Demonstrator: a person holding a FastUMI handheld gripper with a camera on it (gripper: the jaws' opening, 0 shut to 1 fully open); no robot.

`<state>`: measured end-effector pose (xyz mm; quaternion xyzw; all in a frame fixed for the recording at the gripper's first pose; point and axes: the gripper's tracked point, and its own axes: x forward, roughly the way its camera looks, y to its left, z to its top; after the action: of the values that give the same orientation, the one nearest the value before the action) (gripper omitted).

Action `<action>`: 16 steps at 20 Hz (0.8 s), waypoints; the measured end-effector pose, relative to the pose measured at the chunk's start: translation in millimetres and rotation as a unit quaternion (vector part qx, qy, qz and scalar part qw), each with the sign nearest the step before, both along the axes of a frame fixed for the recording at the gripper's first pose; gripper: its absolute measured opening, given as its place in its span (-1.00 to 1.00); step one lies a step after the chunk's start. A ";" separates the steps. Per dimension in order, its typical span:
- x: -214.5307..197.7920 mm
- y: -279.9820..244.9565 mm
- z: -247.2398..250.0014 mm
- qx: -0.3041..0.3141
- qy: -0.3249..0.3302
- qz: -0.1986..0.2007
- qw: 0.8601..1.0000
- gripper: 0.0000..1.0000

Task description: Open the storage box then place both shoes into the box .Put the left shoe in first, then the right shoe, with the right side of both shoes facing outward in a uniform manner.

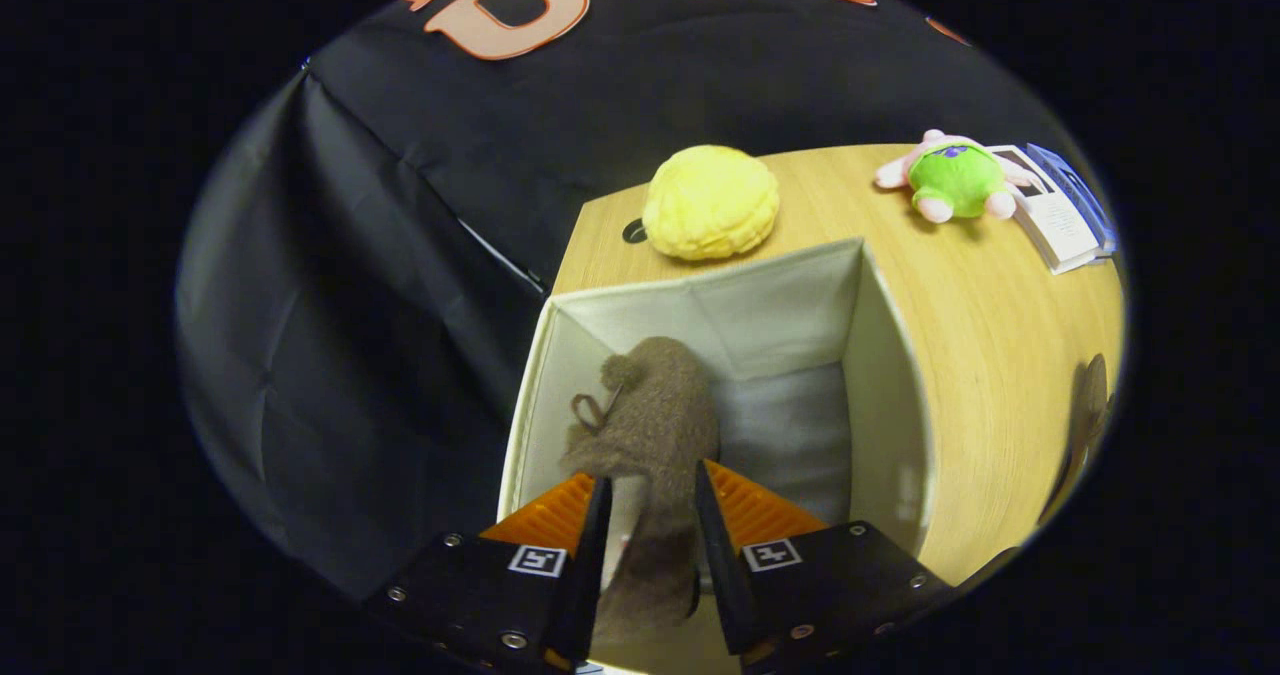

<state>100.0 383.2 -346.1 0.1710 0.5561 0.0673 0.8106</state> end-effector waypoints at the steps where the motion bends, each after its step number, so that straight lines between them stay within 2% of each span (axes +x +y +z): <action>1: -0.7 3.7 6.4 0.001 -0.010 0.007 1.000 0.16; 2: 0.5 3.2 14.0 0.003 -0.024 0.011 1.000 0.32; 3: 0.4 2.2 22.4 0.004 -0.035 0.015 0.999 0.40; 8: -1.9 -34.7 68.8 -0.010 -0.097 0.014 0.995 0.54; 13: -17.6 -84.1 103.4 -0.036 -0.151 0.033 0.987 0.86; 16: -33.3 -114.6 114.4 -0.044 -0.167 0.038 0.984 0.92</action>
<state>66.7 268.6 -231.7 0.0998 0.4214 0.1010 0.8957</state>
